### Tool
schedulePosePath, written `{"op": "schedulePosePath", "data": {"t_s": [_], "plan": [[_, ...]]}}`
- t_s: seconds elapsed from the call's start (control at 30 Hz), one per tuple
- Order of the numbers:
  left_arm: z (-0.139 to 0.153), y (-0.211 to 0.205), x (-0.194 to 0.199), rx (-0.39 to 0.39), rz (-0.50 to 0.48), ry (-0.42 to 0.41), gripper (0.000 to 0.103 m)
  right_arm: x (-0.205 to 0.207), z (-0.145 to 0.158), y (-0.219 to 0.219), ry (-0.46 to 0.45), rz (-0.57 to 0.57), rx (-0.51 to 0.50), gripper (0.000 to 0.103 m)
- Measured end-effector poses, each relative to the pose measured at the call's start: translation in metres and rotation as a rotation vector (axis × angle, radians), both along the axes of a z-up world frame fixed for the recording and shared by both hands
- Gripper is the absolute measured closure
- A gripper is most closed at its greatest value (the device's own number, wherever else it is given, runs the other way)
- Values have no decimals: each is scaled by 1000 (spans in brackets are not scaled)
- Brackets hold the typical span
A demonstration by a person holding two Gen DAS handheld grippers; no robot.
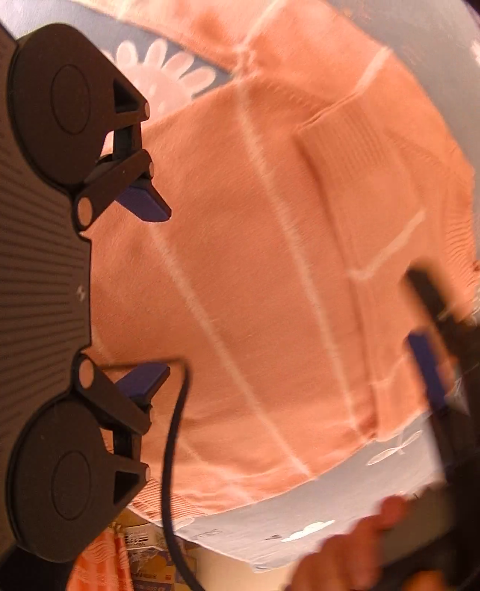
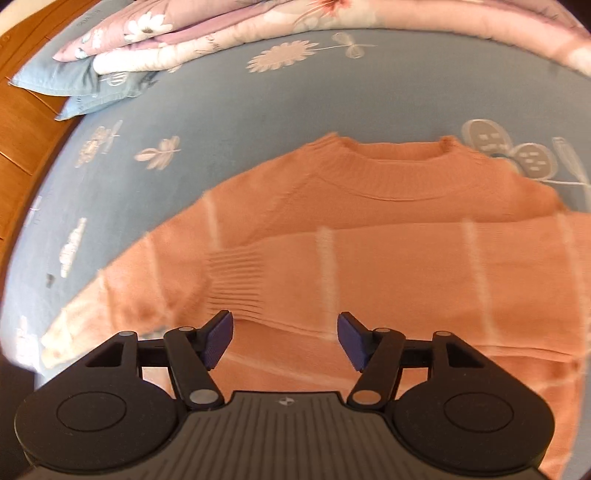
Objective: Fold clothes
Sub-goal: 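Grasp the sweater's side edge with the right gripper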
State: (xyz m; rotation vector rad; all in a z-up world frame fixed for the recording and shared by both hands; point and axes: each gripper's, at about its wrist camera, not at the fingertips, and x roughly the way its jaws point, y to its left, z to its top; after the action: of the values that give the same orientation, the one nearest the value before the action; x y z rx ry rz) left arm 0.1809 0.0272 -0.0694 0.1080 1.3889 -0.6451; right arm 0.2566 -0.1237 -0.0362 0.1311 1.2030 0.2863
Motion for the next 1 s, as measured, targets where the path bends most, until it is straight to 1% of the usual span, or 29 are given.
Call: {"op": "schedulePosePath", "data": {"t_s": [0.03, 0.07, 0.1, 0.13, 0.17, 0.2, 0.23, 0.3, 0.37, 0.4, 0.43, 0.47, 0.53, 0.57, 0.6, 0.63, 0.67, 0.7, 0.73, 0.77, 0.83, 0.87, 0.9, 0.97, 1.0], "plan": [[14, 16, 4, -3, 14, -19, 20, -4, -4, -10, -3, -16, -18, 36], [17, 14, 17, -12, 28, -42, 20, -8, -7, -20, -5, -32, -37, 37], [20, 13, 30, -21, 43, -65, 20, -13, -12, -31, -5, -55, -52, 41], [24, 9, 44, -39, 56, -102, 20, -18, -17, -43, -3, -81, -65, 49], [22, -4, 60, -52, 59, -124, 20, -22, -21, -54, -4, -105, -77, 54], [19, -18, 73, -62, 51, -150, 20, -27, -25, -64, -10, -127, -90, 63], [17, -32, 85, -72, 44, -176, 20, -31, -27, -76, -19, -149, -102, 76], [12, -60, 104, -97, 23, -213, 20, -37, -31, -103, -32, -218, -122, 84], [-6, -94, 120, -122, 9, -223, 20, -39, -30, -135, -65, -293, -122, 90], [-14, -106, 125, -118, -4, -226, 20, -40, -29, -149, -87, -324, -116, 92], [-23, -117, 130, -114, -18, -229, 20, -37, -29, -163, -109, -349, -99, 92], [-33, -116, 138, -78, -1, -220, 20, -33, -30, -179, -129, -374, -77, 92], [-53, -113, 153, -7, 32, -202, 20, -20, -38, -199, -160, -381, -12, 92], [-57, -113, 154, -1, 36, -208, 20, -14, -42, -208, -174, -379, 23, 92], [-62, -113, 154, 5, 39, -213, 20, -7, -50, -214, -162, -373, 56, 92], [-61, -114, 154, 20, 25, -219, 20, 0, -63, -219, -136, -368, 63, 92], [-61, -116, 154, 34, 10, -225, 19, 1, -75, -224, -120, -355, 52, 96], [-59, -122, 151, 73, -10, -247, 19, 1, -86, -230, -109, -336, 39, 103], [-58, -127, 147, 111, -30, -268, 19, -4, -91, -239, -114, -331, 72, 103], [-57, -130, 146, 121, -21, -265, 19, -8, -92, -248, -110, -342, 112, 103], [-56, -134, 144, 141, -3, -259, 19, -11, -87, -256, -98, -355, 125, 103], [-51, -137, 140, 122, 7, -255, 19, -12, -79, -256, -105, -360, 116, 103], [-46, -140, 136, 103, 17, -250, 19, -11, -71, -256, -126, -362, 110, 96], [-36, -146, 127, 65, 37, -241, 19, -7, -55, -257, -181, -362, 117, 94], [-37, -150, 124, 65, 28, -243, 19, -1, -50, -258, -205, -364, 134, 94]]}}
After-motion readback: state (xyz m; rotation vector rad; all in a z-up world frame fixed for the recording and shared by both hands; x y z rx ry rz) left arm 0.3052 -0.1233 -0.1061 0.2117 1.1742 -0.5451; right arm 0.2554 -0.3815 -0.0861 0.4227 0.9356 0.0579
